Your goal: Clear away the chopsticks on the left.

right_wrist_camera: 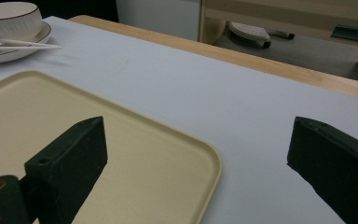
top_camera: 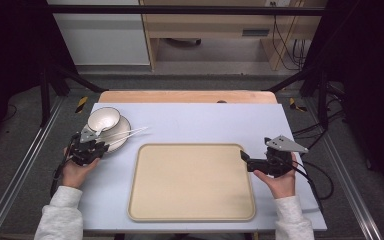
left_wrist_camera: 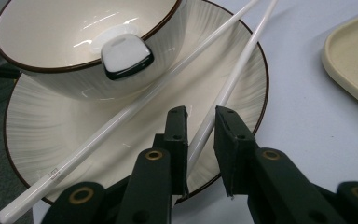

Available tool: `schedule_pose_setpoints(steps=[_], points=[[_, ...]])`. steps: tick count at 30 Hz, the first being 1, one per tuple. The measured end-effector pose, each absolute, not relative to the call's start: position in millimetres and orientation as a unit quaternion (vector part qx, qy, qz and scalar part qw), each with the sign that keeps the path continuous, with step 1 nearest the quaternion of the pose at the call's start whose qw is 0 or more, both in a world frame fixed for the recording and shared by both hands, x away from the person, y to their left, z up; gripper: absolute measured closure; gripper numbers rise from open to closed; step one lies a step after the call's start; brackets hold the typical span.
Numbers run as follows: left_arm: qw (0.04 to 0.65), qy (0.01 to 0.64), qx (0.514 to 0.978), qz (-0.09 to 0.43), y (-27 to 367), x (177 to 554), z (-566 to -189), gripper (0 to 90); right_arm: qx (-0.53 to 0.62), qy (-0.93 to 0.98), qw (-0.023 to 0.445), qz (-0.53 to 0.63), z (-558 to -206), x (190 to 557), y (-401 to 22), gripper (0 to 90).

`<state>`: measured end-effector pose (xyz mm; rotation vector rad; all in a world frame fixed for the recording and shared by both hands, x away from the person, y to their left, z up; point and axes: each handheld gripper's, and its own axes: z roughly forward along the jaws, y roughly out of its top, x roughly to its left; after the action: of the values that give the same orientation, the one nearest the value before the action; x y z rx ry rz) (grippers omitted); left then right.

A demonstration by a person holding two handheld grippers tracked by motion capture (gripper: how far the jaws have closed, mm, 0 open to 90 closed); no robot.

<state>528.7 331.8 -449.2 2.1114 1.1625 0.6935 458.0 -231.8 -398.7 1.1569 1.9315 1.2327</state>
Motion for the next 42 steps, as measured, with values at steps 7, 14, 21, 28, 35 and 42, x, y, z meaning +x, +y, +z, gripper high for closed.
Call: schedule_pose_setpoints(steps=[7, 14, 21, 28, 35, 42], points=[[0.312, 0.438, 0.803, 0.257, 327.3, 528.6, -448.6, 80.7, 0.434, 0.721, 0.283, 0.461, -398.4, 457.7, -232.0, 5.3], [0.307, 0.447, 0.799, 0.258, 324.9, 528.9, -448.5, 83.7, 0.432, 0.722, 0.282, 0.461, -398.6, 458.0, -232.0, 5.2], [0.312, 0.457, 0.795, 0.249, 322.7, 530.4, -448.3, 80.4, 0.432, 0.722, 0.28, 0.462, -398.7, 457.8, -231.9, 5.1], [0.311, 0.469, 0.787, 0.252, 314.2, 536.5, -448.1, 76.3, 0.432, 0.722, 0.28, 0.462, -398.5, 458.2, -232.8, 5.1], [0.303, 0.479, 0.786, 0.246, 307.0, 547.8, -450.8, 78.1, 0.432, 0.722, 0.278, 0.464, -397.7, 458.2, -234.0, 4.9], [0.284, 0.476, 0.797, 0.24, 299.6, 553.0, -456.6, 83.2, 0.433, 0.719, 0.279, 0.467, -395.7, 457.0, -236.3, 4.8]])
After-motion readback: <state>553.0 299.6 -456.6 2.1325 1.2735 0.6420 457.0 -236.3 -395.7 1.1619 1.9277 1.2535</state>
